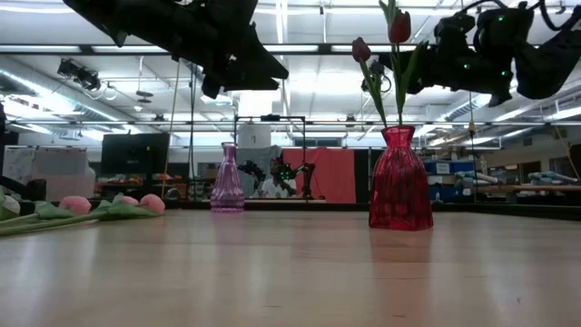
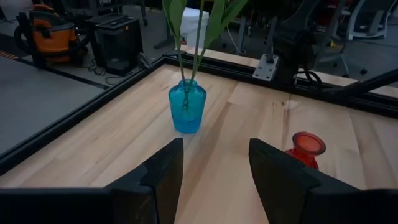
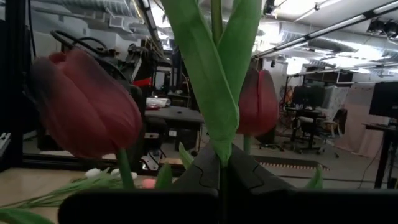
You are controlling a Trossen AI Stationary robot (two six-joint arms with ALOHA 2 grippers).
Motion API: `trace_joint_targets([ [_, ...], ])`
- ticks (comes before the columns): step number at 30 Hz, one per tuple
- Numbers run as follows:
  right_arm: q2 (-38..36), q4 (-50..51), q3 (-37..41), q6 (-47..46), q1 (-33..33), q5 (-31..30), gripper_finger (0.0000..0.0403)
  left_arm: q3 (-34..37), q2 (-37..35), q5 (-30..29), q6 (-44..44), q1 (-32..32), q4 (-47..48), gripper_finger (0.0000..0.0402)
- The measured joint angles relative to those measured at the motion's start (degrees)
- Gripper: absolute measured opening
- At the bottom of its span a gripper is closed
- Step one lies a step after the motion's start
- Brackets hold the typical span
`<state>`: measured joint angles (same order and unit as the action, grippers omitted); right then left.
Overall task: Sort flowers into vase by color
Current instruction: Put the red tulip into the blue vase
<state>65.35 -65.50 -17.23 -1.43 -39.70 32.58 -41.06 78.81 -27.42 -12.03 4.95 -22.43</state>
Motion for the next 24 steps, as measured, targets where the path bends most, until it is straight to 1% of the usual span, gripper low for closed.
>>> trace_joint_targets([
  [2, 1.58, -1.60, 0.00, -0.19, -0.52, 0.10, 0.0010, 0.00, -0.10, 0.00, 0.02, -0.01, -0.02, 0.0187],
  [6, 4.35, -1.76, 0.00, -1.11, -1.68, 1.04, 0.0010, -0.02, -0.66, 0.00, -0.13, -0.05, 0.93, 0.0187],
  [10, 6.31, -1.27, 0.00, -1.96, -2.44, 1.46, 0.0018, -0.15, -2.05, -0.20, -2.23, -0.07, 5.32, 0.0187],
  [13, 6.11, -0.16, 0.00, -2.43, -3.21, 1.70, 0.0045, -0.01, -3.80, -0.09, -6.14, -0.07, 11.08, 0.0187],
  [16, 4.63, 1.79, 0.07, -2.21, -3.98, 3.57, 0.0087, -0.07, -6.74, 0.13, -10.16, -0.07, 17.87, 0.0187],
  [20, 0.14, 10.31, 0.07, -1.65, -5.15, 4.70, 0.0145, -0.03, -10.31, 1.44, -15.43, 0.02, 25.75, 0.0187],
  [22, -2.65, 16.08, 0.07, -0.77, -5.57, 4.26, 0.0166, -0.07, -11.67, 2.27, -17.59, 0.02, 27.30, 0.0187],
  [24, -5.28, 21.33, 0.07, 0.13, -5.62, 2.29, 0.0178, -0.08, -12.75, 3.08, -18.81, 0.04, 29.20, 0.0187],
])
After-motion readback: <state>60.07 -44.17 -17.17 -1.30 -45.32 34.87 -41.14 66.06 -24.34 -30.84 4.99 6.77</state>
